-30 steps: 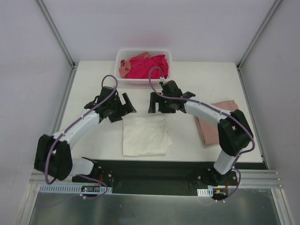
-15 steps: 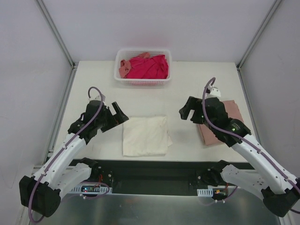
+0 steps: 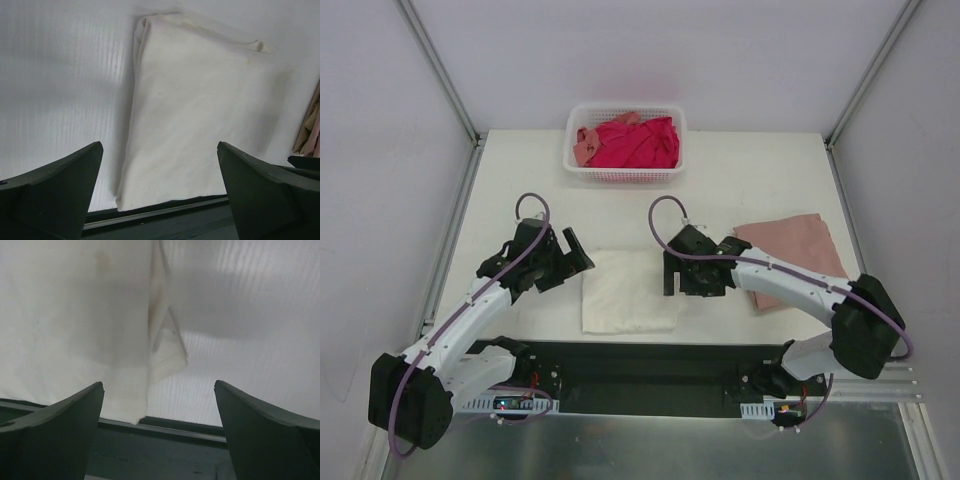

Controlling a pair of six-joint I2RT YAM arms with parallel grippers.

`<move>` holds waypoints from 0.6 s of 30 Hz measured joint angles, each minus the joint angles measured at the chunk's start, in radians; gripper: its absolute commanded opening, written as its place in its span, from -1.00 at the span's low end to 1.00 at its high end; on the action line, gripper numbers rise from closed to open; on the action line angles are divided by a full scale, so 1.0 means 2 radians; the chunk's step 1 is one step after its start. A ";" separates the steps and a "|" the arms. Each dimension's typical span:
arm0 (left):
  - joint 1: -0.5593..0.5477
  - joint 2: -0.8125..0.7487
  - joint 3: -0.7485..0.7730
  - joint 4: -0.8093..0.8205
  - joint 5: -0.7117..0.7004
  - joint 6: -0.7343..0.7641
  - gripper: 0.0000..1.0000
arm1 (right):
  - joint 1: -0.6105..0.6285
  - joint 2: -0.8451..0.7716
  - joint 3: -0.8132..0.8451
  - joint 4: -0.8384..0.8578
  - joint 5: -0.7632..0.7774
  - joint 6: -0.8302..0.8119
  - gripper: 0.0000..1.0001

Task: Fold and stack the t-shirts
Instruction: Fold the tshirt

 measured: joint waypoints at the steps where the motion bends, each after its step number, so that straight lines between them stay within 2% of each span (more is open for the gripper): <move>1: 0.000 0.000 -0.002 -0.001 -0.002 -0.001 0.99 | 0.000 0.019 0.008 0.009 -0.006 0.001 0.93; 9: 0.000 0.002 -0.007 -0.002 -0.007 -0.002 0.98 | 0.003 0.118 0.041 0.061 -0.066 0.009 0.93; 18: 0.000 0.013 -0.009 -0.002 -0.008 -0.002 0.99 | 0.008 0.161 0.044 0.068 -0.089 0.023 0.94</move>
